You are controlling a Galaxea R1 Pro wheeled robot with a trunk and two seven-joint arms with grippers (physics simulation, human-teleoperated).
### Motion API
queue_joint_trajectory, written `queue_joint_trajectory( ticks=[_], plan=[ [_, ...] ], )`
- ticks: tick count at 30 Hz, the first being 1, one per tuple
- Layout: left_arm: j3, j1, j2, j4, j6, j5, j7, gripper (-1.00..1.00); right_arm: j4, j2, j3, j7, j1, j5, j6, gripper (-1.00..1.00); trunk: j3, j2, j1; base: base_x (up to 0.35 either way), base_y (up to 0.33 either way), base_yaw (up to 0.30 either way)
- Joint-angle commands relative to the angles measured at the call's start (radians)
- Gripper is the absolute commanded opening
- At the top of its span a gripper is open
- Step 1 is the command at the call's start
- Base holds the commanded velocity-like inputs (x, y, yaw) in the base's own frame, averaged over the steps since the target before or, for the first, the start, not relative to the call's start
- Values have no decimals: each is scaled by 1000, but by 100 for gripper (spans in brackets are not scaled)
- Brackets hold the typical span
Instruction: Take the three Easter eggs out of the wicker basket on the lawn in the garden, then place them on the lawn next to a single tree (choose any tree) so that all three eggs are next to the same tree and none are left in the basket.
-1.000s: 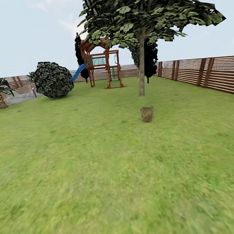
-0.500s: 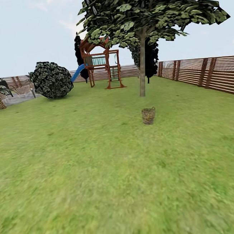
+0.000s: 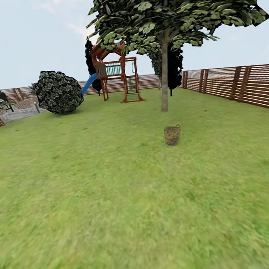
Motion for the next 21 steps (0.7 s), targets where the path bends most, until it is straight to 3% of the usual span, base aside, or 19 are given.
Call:
queue_joint_trajectory(
  ticks=[1,21],
  plan=[
    [1,-1,0,1,-3,0,-1,100,0,0,-7,3,0,-2,0,100,-2,-2,1,336,0,0],
    [1,-1,0,1,-3,-2,-1,100,-3,-12,-7,4,0,5,1,100,-2,-2,1,336,0,0]
  ],
)
